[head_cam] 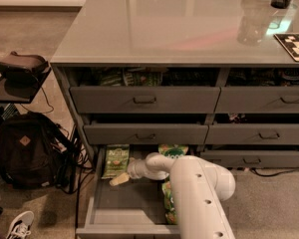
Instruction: Pick green jalapeno chip bag from bottom drawer and place on counter
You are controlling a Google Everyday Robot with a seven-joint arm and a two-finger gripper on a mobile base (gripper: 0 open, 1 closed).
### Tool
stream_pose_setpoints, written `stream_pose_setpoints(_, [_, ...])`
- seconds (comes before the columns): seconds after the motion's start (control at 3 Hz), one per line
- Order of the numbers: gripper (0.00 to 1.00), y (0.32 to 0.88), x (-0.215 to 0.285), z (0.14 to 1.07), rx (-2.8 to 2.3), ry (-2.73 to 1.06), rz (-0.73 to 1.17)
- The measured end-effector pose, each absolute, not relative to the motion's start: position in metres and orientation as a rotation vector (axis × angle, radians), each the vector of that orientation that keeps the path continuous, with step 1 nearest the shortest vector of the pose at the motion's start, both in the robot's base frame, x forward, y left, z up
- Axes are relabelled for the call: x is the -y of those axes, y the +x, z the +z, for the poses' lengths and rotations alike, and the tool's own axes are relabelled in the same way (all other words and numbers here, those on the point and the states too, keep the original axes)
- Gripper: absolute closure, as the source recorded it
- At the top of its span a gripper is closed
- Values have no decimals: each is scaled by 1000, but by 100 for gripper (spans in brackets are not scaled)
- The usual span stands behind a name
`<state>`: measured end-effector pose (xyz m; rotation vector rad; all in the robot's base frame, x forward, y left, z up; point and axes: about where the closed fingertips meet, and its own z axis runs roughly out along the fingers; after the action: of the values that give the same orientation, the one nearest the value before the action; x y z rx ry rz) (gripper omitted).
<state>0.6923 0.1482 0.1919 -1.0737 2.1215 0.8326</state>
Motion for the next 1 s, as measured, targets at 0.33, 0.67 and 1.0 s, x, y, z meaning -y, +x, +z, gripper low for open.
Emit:
stream_pose_setpoints(0.33, [0, 705, -159, 186, -2093, -1093, 774])
stream_pose_setpoints(0.67, [0, 718, -163, 169, -2096, -1067, 742])
stream_pose_setpoints(1.0, [0, 732, -167, 151, -2101, -1043, 715])
